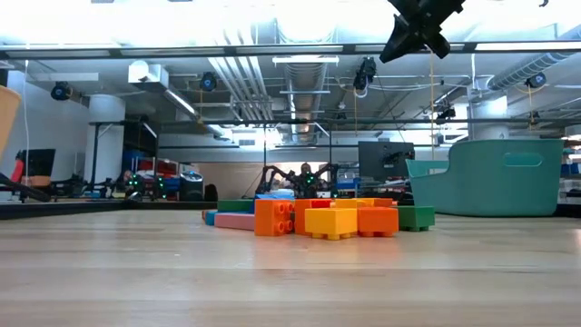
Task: Sort blocks
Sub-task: Put the green arch block into the yellow bin
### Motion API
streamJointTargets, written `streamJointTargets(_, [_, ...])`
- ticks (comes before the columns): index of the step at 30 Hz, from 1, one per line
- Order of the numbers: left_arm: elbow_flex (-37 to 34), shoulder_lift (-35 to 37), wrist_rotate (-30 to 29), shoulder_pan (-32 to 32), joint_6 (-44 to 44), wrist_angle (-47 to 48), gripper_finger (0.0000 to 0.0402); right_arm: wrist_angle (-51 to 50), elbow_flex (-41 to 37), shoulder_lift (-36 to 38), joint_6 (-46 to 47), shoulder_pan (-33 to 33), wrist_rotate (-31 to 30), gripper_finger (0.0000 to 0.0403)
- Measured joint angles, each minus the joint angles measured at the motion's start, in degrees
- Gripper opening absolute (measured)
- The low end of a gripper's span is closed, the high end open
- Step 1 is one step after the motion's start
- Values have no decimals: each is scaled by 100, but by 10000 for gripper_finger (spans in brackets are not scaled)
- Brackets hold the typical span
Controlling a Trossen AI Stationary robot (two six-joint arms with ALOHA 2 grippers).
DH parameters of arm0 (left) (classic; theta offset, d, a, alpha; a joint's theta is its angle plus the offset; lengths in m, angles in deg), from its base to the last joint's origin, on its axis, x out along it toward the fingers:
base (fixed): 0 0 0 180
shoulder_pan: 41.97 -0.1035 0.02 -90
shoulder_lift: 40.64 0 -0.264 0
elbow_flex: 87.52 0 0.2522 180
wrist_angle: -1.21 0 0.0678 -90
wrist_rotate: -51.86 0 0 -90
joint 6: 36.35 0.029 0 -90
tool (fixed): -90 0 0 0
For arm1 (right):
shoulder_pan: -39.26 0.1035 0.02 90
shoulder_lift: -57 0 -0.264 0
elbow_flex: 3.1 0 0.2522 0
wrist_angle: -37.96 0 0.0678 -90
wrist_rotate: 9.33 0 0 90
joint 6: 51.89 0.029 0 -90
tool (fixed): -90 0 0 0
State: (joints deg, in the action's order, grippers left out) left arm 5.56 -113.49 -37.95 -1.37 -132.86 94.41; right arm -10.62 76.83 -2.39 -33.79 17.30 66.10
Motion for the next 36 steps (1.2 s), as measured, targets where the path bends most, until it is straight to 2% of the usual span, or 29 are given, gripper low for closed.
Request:
streamJointTargets(6, [325,-96,-1466,-537,279,-25,168,166,0,-34,-148,0,-1,13])
streamJointTargets(9, [405,-128,-1770,-1061,790,-165,168,345,-2,-48,42,0,2,13])
streamJointTargets(11, [410,-134,-1782,-1458,1349,-371,168,715,4,-142,62,-7,64,13])
streamJointTargets(14, [311,-131,-1781,-2067,2341,-725,168,1192,26,-458,152,-52,534,13])
streamJointTargets(20, [-61,-3,-1656,-2904,4187,-961,168,1338,583,-1724,1108,-57,1286,13])
streamJointTargets(25, [-905,635,-1519,-3394,5113,-1149,168,1073,1317,-2767,1748,7,1358,13])
streamJointTargets(29, [-1757,1419,-1011,-3775,5647,-1756,168,628,2006,-3471,2357,67,1359,13])
streamJointTargets(36, [-2598,2326,-818,-3991,6244,-1973,168,-478,3077,-4503,3269,304,1366,17])
